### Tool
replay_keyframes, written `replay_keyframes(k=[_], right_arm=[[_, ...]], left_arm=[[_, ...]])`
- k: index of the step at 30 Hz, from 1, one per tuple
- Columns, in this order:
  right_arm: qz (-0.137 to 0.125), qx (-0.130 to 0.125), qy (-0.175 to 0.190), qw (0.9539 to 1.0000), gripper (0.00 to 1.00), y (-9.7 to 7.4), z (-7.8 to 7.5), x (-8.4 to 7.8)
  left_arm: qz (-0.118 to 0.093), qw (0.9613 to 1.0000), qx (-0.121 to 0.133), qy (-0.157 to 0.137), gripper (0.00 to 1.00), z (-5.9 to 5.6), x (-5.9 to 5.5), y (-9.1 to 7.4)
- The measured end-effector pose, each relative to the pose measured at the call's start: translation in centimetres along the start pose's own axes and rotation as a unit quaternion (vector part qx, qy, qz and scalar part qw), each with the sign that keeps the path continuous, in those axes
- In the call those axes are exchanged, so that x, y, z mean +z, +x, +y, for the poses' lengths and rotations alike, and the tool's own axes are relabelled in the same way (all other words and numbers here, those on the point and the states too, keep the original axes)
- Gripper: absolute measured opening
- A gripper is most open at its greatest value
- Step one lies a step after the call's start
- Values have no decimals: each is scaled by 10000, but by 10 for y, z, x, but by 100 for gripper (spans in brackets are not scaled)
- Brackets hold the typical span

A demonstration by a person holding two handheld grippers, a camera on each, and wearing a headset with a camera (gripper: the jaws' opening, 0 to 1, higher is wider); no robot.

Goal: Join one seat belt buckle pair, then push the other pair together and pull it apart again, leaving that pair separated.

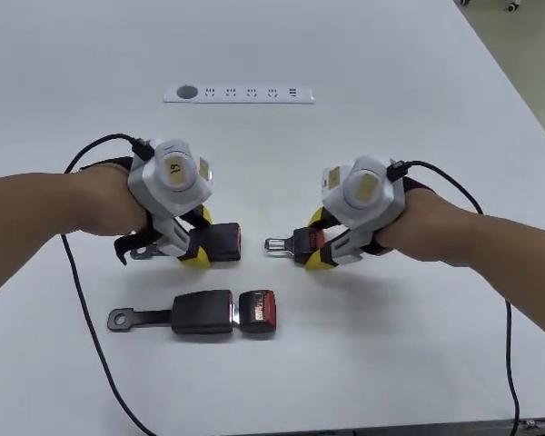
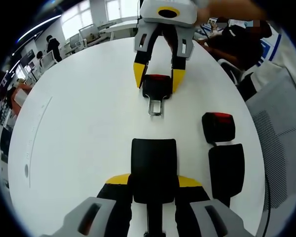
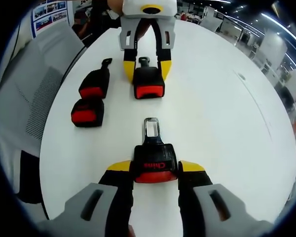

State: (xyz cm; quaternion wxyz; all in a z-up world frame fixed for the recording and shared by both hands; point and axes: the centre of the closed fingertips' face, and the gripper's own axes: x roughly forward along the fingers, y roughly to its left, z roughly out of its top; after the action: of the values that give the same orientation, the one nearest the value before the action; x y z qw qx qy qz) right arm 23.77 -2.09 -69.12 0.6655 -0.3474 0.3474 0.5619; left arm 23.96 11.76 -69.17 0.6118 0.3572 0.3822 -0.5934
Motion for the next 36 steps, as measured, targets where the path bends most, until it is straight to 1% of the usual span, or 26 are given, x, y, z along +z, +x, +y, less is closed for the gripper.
replay_keyframes(k=[4,5,8,11,13,15,17,18,21,24,27,28,29,30,31,32,33,34,35,36], right_arm=[[115,-93,31,9999,33,-11,-1,-20],[143,-99,36,9998,33,-13,-3,-26],[231,-61,37,9997,33,-21,1,-40],[285,-37,74,9996,33,-27,-2,-51],[335,-41,101,9994,34,-33,-4,-61],[361,-42,78,9993,34,-37,-3,-67],[370,-57,138,9992,34,-39,-4,-70],[355,-96,181,9992,34,-40,-6,-72],[332,-107,209,9992,34,-39,-5,-70],[384,-121,188,9990,34,-39,-5,-69],[400,-141,151,9990,35,-39,-6,-71],[408,-135,154,9990,36,-39,-5,-71],[412,-147,167,9989,37,-39,-6,-71],[420,-247,177,9987,40,-40,-10,-71],[417,-360,114,9984,42,-41,-12,-71],[415,-331,103,9985,45,-41,-10,-71],[423,-358,100,9984,46,-42,-7,-70],[429,-378,98,9983,48,-43,-6,-71],[421,-433,88,9981,49,-45,-6,-70],[404,-477,110,9980,49,-47,-6,-69]], left_arm=[[13,10000,13,-21,33,0,1,1],[20,10000,14,-25,33,0,1,0],[22,10000,-6,-30,34,2,1,1],[33,10000,-10,-38,34,3,0,2],[60,10000,6,-44,34,2,0,3],[74,10000,18,-59,34,2,-1,3],[112,9999,40,-62,34,3,0,3],[170,9998,59,-73,34,1,0,3],[244,9997,55,-33,34,-3,3,4],[243,9995,90,176,35,-2,4,3],[281,9993,132,203,35,-3,4,3],[290,9992,184,220,36,-2,4,2],[303,9990,222,224,36,-1,4,2],[313,9988,267,249,37,0,4,2],[333,9987,292,265,39,0,4,2],[384,9983,319,312,41,1,3,1],[404,9978,367,381,44,2,3,1],[371,9977,369,441,49,-1,5,0],[322,9979,389,401,49,-1,7,-2],[279,9984,420,257,49,1,7,-6]])
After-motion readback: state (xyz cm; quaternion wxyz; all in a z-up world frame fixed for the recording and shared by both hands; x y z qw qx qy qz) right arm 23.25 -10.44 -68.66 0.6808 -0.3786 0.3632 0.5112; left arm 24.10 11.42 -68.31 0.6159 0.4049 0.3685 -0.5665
